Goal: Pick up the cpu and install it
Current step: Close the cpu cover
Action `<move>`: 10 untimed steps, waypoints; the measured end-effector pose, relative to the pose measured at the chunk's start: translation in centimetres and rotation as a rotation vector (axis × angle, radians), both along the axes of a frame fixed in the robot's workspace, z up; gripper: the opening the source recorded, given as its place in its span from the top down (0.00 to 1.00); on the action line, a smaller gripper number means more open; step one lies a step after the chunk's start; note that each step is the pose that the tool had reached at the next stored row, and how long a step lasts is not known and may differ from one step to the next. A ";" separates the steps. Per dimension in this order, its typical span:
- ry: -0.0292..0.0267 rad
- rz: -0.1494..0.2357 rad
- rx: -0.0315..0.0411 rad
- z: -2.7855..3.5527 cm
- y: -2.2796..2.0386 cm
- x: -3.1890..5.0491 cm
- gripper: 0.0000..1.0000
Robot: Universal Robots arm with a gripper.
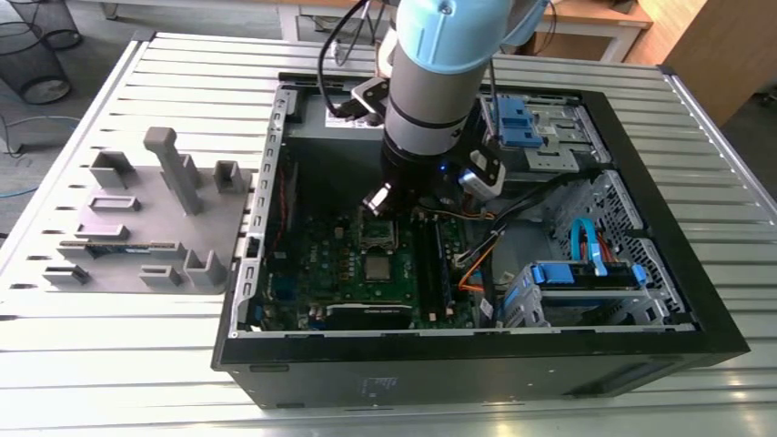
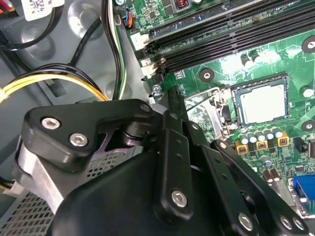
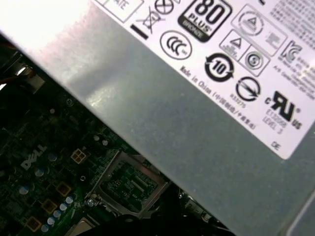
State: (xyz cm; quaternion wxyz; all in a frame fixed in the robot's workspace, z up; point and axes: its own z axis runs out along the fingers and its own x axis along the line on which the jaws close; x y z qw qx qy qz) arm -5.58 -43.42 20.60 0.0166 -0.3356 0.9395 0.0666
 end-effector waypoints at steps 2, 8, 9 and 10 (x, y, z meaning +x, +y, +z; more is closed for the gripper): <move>0.0001 0.000 0.0001 0.19 0.00 0.00 0.89; 0.0000 0.000 0.0001 0.78 0.00 0.00 0.89; 0.0000 0.000 0.0001 0.89 -0.01 0.00 0.89; 0.0000 0.000 0.0001 1.00 -0.01 0.01 0.89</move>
